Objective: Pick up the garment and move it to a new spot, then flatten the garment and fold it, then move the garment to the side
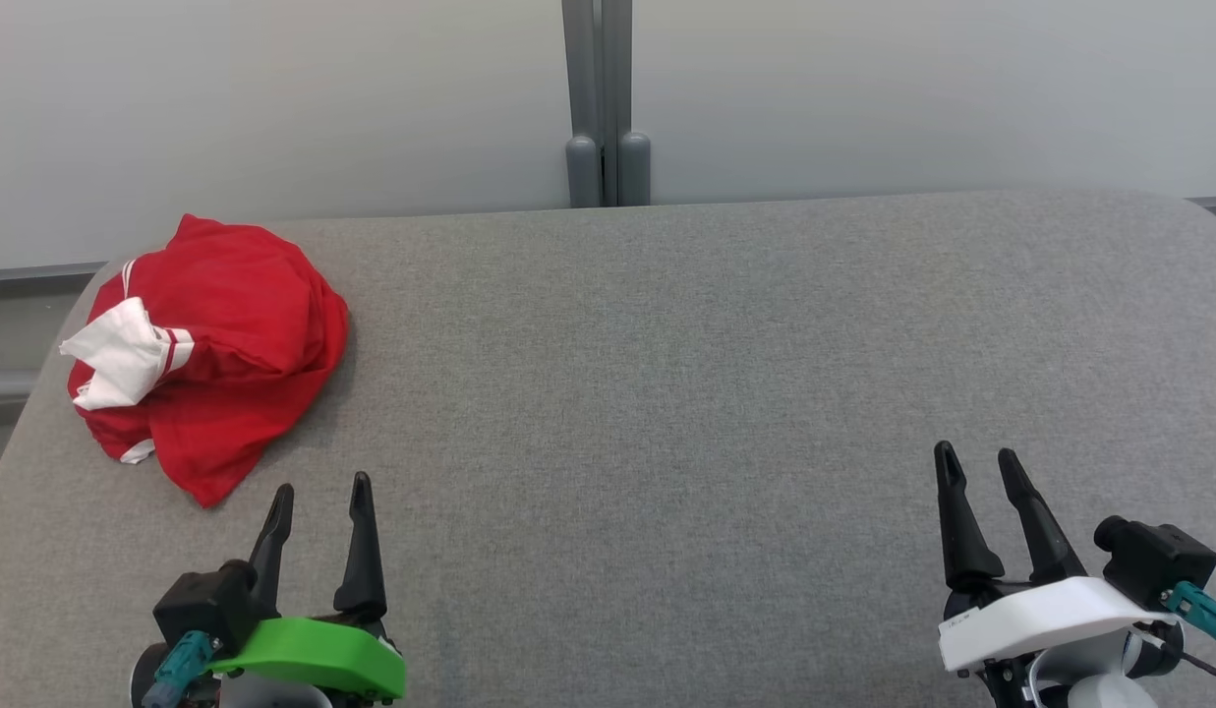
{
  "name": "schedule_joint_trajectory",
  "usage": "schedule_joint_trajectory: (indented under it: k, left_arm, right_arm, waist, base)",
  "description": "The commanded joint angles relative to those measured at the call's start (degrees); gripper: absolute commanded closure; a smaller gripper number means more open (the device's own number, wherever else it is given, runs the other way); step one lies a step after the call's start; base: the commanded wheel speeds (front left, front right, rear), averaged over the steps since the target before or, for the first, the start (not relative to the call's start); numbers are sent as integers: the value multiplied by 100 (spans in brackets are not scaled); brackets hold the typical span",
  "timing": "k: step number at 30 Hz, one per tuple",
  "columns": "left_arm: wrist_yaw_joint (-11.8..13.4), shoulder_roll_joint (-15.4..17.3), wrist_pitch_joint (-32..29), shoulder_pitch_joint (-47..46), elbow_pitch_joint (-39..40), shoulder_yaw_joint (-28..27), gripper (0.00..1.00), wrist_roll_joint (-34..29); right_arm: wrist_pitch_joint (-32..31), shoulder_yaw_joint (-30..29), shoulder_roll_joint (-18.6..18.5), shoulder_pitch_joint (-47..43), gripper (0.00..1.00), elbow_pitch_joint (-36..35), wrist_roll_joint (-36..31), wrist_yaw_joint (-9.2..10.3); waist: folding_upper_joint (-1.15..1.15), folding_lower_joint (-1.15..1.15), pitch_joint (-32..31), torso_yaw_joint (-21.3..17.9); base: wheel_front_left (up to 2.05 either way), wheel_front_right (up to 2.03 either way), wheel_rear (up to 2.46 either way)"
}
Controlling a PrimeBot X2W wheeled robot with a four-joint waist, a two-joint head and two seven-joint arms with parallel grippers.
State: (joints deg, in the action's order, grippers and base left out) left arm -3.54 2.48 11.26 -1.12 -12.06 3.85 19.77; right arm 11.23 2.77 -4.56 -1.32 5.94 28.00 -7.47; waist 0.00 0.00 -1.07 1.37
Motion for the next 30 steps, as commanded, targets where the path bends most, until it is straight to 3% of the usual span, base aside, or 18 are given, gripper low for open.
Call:
schedule_joint_trajectory:
  k: [1, 30]
  left_arm:
    - [30, 49, 65, 44, 17, 20, 0, -195]
    - [29, 72, 371, 43, -270, 140, 0, -1325]
  right_arm:
    - [66, 9, -38, -53, 0, -39, -141, -3]
    - [380, 29, -107, -199, 0, 10, -1429, -3]
  waist:
    - [0, 0, -3, 7]
    - [0, 0, -103, 101]
  base:
    - [0, 0, 0]
    - [0, 0, 0]
